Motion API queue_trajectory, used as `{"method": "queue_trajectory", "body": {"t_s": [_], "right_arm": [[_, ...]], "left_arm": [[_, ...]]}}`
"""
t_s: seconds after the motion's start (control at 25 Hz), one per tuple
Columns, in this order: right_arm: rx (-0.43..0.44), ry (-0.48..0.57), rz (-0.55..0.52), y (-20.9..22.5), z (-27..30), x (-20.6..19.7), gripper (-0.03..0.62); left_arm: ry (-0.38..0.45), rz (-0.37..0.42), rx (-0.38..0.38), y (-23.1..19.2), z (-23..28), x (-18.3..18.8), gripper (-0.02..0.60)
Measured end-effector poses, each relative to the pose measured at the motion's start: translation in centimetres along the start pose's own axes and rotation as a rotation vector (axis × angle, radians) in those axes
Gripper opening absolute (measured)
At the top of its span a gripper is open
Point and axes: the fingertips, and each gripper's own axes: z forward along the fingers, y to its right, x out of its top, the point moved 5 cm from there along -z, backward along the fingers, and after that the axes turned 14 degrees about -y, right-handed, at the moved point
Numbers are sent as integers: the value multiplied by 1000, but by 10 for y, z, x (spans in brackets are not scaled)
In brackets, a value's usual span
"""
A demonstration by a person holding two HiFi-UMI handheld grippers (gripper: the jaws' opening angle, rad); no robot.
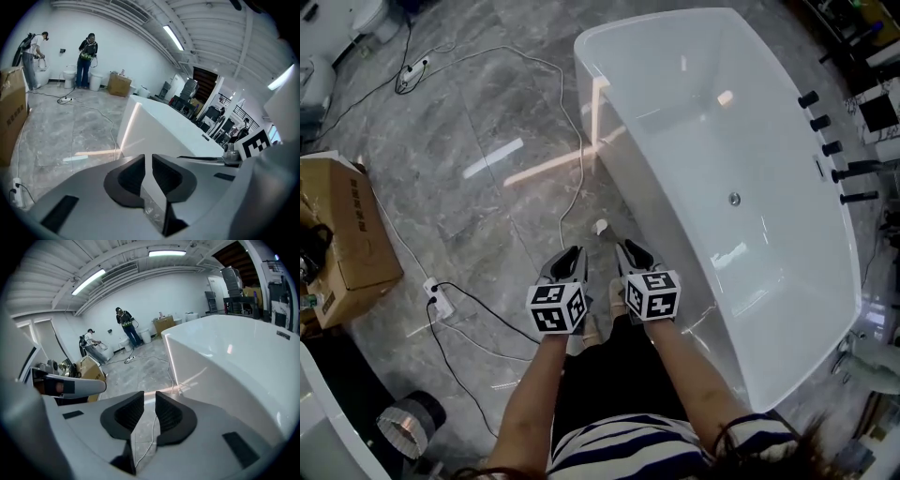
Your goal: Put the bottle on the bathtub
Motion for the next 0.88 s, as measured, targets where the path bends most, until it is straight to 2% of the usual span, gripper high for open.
{"method": "queue_trajectory", "body": {"t_s": [0.28,0.68,0.88], "right_arm": [[-27,30,3,-9,-41,25,57],[-27,51,33,-15,-64,45,34],[-31,45,-2,-19,-67,51,26]], "left_arm": [[10,78,18,16,-37,26,58],[1,78,47,27,-58,26,58],[17,93,64,31,-65,36,58]]}}
